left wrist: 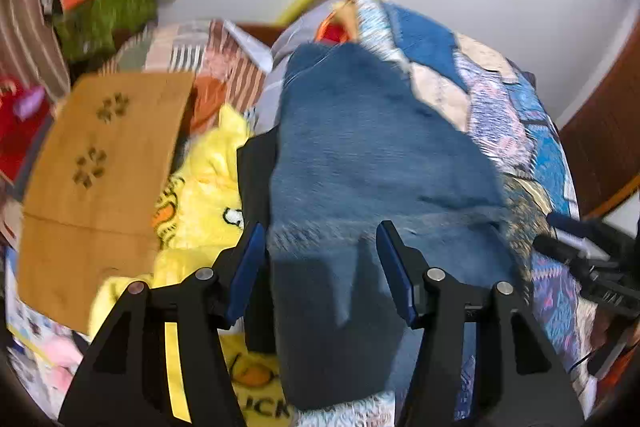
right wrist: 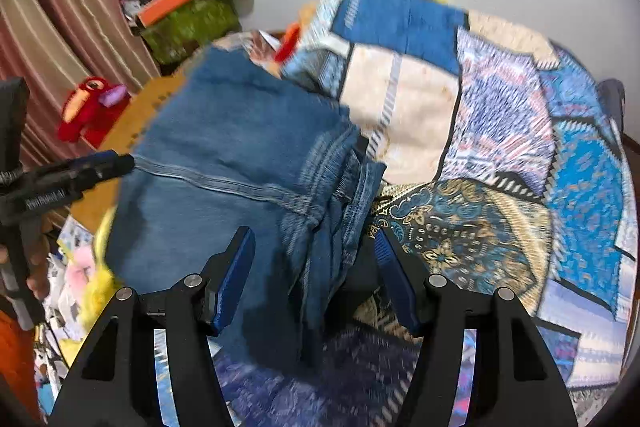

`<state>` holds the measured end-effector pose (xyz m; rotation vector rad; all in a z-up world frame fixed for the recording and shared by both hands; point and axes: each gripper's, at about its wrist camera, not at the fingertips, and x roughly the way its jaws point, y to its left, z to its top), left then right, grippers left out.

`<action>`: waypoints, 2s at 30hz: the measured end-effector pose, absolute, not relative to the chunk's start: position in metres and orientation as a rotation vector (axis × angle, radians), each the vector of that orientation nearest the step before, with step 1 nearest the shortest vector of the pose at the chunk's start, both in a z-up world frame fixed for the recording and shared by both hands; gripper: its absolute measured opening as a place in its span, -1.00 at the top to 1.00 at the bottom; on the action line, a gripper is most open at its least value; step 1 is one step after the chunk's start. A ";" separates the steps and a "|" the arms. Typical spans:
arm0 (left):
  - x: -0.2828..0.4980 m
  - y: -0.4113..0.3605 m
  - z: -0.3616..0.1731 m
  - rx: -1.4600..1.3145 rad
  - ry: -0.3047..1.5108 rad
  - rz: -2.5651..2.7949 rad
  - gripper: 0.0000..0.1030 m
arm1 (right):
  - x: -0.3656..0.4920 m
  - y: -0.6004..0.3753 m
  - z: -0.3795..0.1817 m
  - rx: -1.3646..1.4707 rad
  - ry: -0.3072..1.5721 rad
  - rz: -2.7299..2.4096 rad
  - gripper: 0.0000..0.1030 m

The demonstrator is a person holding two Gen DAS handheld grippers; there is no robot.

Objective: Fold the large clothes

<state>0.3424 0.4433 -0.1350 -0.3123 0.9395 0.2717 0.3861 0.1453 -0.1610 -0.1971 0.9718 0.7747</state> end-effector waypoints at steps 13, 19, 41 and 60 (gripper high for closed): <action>0.200 0.318 0.032 -0.181 0.560 0.217 -0.11 | 0.252 0.088 -0.010 -0.066 0.522 0.876 -0.13; 0.116 0.257 0.074 -0.124 0.364 0.220 -0.11 | 0.174 0.050 0.021 -0.008 0.324 0.901 -0.13; -0.004 0.178 0.067 -0.117 0.095 0.417 -0.99 | 0.107 0.032 0.013 -0.106 0.199 0.721 -0.65; -0.006 0.187 0.049 -0.158 0.144 0.459 -0.99 | 0.100 0.018 0.007 -0.072 0.231 0.753 -0.65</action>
